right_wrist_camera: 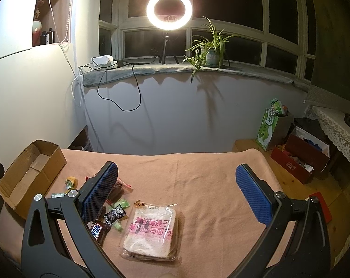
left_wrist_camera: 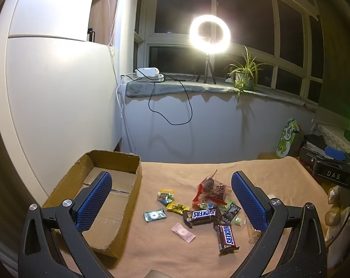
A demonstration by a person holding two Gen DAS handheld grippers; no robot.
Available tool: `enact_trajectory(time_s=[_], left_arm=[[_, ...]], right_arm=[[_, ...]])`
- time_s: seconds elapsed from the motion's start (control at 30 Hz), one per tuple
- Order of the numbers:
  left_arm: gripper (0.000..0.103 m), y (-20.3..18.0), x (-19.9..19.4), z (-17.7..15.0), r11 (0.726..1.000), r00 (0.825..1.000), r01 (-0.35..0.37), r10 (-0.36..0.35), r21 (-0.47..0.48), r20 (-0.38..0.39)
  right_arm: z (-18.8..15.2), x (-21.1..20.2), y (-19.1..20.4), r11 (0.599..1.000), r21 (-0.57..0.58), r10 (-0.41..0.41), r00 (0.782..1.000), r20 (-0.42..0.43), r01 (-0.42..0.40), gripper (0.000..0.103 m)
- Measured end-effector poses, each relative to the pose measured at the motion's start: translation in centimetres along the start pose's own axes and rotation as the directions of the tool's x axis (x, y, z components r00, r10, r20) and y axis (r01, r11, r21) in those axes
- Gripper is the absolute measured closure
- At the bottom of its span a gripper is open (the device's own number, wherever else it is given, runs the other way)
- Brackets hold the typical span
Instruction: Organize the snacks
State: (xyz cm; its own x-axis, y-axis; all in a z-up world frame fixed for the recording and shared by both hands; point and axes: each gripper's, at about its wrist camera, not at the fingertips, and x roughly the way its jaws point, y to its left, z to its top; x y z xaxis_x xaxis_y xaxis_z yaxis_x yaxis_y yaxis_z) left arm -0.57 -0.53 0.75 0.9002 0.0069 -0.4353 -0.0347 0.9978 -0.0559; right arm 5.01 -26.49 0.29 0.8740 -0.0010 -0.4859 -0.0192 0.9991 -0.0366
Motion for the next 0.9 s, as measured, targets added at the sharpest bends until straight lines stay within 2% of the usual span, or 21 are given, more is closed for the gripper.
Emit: enact_trajectory(time_s=[0.9], left_arm=[[0.001,-0.38,0.38,0.06,1.000,1.000,0.013,-0.013,0.008,-0.005]], right_arm=[[-0.13,0.05,0.05,1.000,0.003,0.003,1.000,-0.005,-0.002,0.000]])
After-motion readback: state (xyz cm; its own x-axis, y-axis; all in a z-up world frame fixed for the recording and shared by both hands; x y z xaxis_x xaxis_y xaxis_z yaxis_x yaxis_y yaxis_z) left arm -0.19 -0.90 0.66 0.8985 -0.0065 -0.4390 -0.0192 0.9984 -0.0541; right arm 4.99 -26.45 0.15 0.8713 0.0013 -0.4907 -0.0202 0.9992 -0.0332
